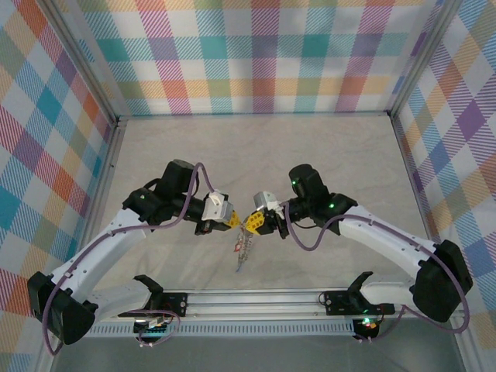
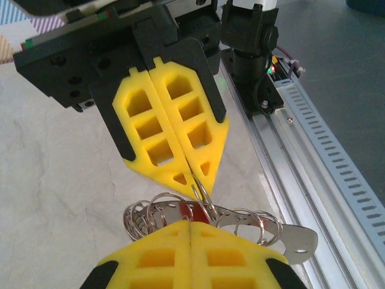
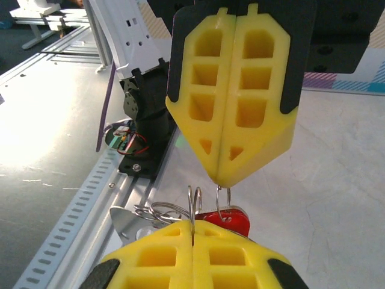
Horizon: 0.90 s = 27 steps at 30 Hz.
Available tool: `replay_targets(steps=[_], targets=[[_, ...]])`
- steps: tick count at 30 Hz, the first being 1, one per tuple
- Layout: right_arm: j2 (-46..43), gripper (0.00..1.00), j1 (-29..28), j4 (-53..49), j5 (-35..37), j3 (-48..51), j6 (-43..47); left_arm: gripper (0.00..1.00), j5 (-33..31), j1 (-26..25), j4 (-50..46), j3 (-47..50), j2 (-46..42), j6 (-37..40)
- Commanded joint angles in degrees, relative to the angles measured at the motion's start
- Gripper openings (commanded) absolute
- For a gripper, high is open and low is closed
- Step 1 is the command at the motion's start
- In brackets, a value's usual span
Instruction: Put the keys on the keyring
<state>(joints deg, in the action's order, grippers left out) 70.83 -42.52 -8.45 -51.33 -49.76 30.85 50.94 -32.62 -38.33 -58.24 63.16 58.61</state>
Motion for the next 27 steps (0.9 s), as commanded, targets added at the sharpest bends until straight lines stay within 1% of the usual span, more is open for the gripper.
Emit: replay_targets(steps=[1, 11, 18, 22, 27], targets=[[0.89, 0.0, 0.25, -1.23, -5.73, -2.1, 0.79, 0.0, 2.92, -0.57, 1.68, -0.1, -0.05, 1.51], [1.77, 0.0, 0.25, -6.82, -4.99, -4.29, 4.02, 0.0, 4.61, -0.6, 1.07, -1.13, 0.5, 1.48], [2.07, 0.0, 0.25, -7.77, -3.34, -4.9, 4.96, 0.0, 6.44, -0.69, -4.25, -4.2, 2.36, 4.31], [2.13, 0.0, 0.25, -8.44, -2.86, -5.35, 5.51, 0.0, 6.57, -0.77, -5.05, -5.1, 2.65, 4.92], [1.97, 0.0, 0.31, -8.17, -2.14, -5.56, 5.62, 0.0, 6.13, -1.37, -8.69, -6.89, 4.35, 7.54]])
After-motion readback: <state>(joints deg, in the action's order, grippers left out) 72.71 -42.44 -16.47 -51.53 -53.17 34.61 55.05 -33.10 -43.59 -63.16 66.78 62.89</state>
